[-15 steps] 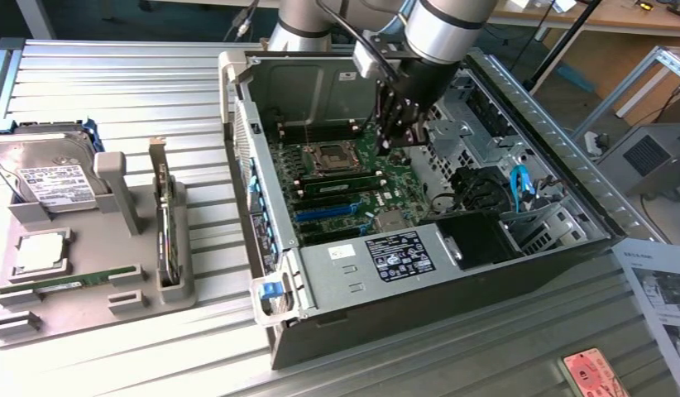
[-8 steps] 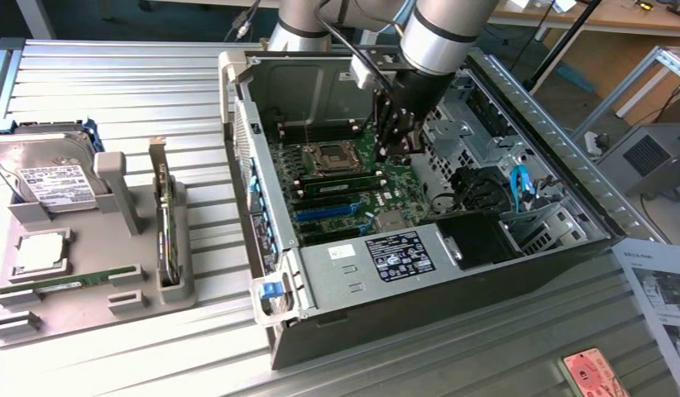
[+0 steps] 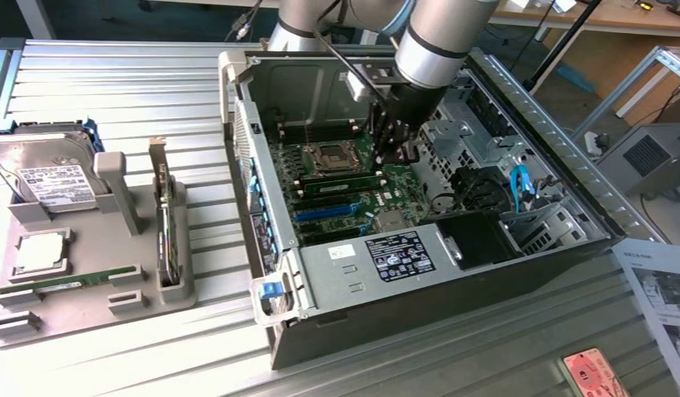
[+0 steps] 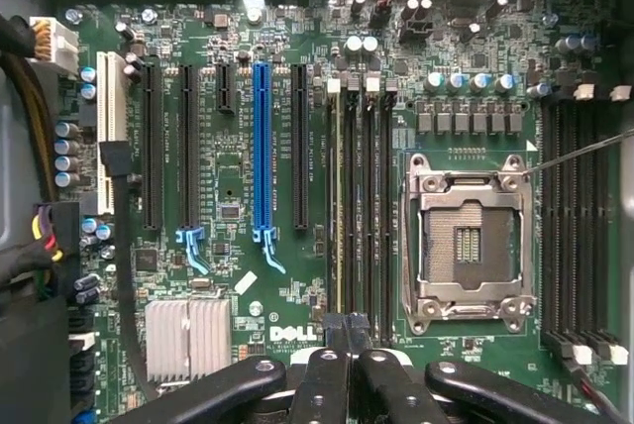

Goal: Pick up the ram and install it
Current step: 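Press down the ram until it locks into place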

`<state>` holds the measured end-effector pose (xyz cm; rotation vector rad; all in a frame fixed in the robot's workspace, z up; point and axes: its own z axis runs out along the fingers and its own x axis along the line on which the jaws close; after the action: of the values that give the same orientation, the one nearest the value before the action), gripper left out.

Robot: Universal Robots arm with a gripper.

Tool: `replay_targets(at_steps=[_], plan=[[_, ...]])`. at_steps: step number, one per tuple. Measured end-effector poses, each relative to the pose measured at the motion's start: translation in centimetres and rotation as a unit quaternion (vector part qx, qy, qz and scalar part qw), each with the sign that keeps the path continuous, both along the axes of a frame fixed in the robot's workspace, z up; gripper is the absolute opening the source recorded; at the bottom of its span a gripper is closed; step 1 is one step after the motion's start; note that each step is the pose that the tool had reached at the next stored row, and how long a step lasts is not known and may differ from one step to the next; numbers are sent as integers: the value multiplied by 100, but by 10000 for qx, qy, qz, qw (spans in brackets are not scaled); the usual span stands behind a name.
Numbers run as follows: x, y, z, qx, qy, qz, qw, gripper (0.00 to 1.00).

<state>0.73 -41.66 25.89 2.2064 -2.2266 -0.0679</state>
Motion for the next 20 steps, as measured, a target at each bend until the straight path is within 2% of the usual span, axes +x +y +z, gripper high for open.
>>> replay_targets(at_steps=[4, 16, 20], plan=[[0, -7, -92, 1, 0, 0, 10000, 11], [1, -7, -95, 0, 0, -1, 10000, 11], [41, -7, -103, 0, 0, 0, 10000, 11]])
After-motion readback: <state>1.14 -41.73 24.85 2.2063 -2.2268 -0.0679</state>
